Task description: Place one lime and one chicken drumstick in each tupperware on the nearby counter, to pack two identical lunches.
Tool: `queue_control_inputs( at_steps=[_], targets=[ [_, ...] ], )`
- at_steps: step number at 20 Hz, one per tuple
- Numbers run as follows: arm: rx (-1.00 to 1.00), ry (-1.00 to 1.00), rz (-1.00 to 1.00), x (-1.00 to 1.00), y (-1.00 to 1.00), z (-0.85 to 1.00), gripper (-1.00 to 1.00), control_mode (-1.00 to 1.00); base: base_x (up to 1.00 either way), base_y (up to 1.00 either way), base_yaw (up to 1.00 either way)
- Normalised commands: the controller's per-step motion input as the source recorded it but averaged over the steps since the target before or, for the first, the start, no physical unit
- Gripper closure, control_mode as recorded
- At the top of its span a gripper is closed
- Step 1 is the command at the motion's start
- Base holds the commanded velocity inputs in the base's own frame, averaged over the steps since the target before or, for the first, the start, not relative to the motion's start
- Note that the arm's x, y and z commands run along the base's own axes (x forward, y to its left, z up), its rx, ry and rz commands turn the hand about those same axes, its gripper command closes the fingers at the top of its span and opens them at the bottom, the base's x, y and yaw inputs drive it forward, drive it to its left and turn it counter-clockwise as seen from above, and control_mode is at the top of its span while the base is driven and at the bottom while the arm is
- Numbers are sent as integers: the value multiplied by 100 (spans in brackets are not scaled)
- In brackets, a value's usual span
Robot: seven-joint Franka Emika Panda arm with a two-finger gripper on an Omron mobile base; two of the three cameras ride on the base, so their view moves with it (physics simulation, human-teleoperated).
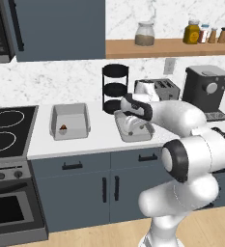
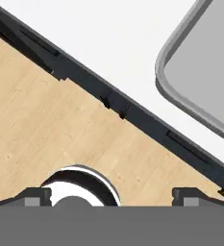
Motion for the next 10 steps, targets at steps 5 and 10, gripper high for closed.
queue_control_inputs(
  at_steps=[5, 10],
  targets=[
    [-2, 0, 1, -100, -10, 100, -100, -100, 0, 0, 0],
    [0, 6, 0, -100, -6, 100, -100, -100, 0, 0, 0]
  ],
)
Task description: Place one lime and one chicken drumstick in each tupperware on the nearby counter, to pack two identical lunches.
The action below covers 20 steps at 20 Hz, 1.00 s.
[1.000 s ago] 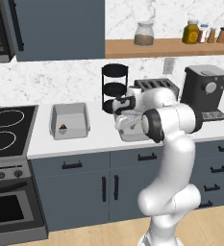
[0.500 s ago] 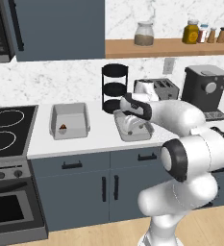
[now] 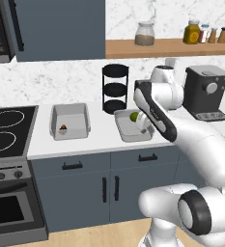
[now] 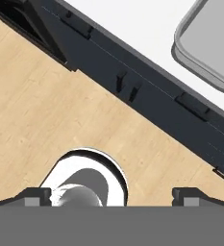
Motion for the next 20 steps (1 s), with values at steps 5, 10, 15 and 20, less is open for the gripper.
queue_control_inputs(
  at_steps=[5, 10, 15, 20],
  targets=[
    [0, 6, 0, -100, 0, 67, -100, -100, 0, 0, 0],
    [0, 6, 0, -100, -9, 19, -100, -100, 0, 0, 0],
    [0, 0, 0, -100, -13, 2, -100, -100, 0, 0, 0],
    [0, 0, -1, -100, 0, 27, -100, -100, 0, 0, 0]
  ],
)
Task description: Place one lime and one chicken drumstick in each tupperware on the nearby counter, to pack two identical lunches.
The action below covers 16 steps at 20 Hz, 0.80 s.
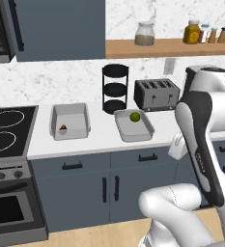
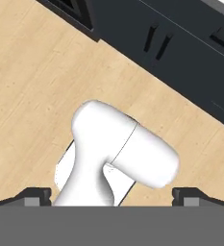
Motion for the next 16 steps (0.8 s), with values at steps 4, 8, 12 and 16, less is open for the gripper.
queue_control_inputs(
  at_steps=[4, 8, 12, 16],
  targets=[
    [0, 0, -1, -95, 0, 42, -100, -100, 0, 0, 0],
    [1, 0, -1, -52, -10, 37, -100, -100, 0, 0, 0],
    [0, 0, 0, 0, 0, 0, -100, 100, -21, -28, -19],
    [0, 0, 0, 0, 0, 0, -100, 100, -4, -54, -34]
  ],
)
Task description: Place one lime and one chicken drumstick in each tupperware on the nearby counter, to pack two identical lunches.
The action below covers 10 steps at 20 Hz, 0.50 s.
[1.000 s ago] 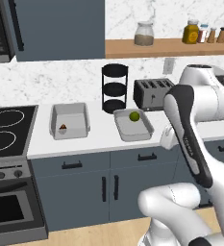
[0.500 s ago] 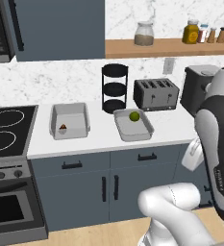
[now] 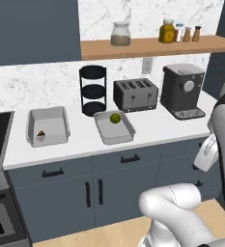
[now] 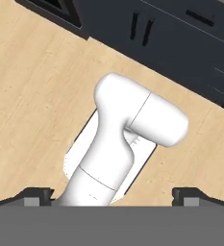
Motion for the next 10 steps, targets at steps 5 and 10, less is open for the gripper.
queue_control_inputs(
  at_steps=[5, 10],
  targets=[
    [0, 0, 0, 0, 0, 0, -100, 100, -1, -75, -28],
    [0, 0, 0, 0, 0, 0, -100, 100, 0, -99, -13]
  ],
)
